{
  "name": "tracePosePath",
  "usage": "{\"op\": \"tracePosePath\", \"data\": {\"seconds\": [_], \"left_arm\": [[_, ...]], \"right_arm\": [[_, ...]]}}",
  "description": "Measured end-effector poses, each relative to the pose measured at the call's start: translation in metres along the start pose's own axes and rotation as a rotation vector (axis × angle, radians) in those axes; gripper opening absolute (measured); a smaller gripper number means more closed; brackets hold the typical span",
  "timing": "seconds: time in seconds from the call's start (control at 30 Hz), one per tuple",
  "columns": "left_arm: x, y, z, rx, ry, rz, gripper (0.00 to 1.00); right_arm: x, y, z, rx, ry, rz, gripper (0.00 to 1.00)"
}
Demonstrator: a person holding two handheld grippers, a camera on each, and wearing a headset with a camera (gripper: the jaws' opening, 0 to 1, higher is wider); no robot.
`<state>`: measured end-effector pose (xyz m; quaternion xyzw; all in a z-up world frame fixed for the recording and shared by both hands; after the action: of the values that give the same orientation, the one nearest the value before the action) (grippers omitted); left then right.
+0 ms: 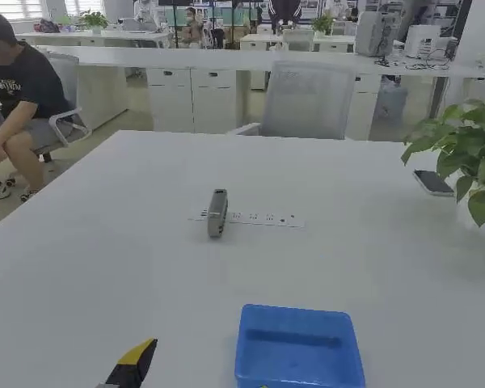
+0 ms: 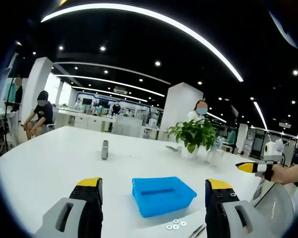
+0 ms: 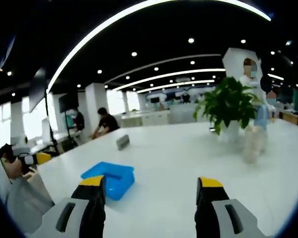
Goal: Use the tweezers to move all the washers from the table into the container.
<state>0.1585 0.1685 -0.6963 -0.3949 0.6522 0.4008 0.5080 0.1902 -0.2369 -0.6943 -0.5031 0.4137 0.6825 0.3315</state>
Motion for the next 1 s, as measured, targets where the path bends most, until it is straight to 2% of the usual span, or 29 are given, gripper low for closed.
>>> {"op": "tracePosePath", "data": {"seconds": [0.37, 1.0], "left_arm": [[-0.0004, 0.0013, -0.0001, -0.006, -0.001, -0.004, 0.83], [0.0014, 0.0001, -0.0012, 0.002, -0.013, 0.023, 0.81]], "right_arm": [[0.0004, 0.0007, -0.0004, 0.003, 0.006, 0.004, 0.68], [-0.002, 0.0032, 0.001, 0.013, 0.003, -0.011, 0.68]]}}
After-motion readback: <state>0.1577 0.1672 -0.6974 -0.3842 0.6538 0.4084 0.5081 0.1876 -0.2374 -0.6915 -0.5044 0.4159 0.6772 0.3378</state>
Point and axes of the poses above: the centre of the closed fingertips' face, and the gripper's own axes: y roughly backward along the fingers, z roughly to its left, x roughly out of its underside, the point moved 10 cm from there along y, roughly backward along the fingers, and after that the axes turned 2 degrees about -y, right-handed, at the moved point
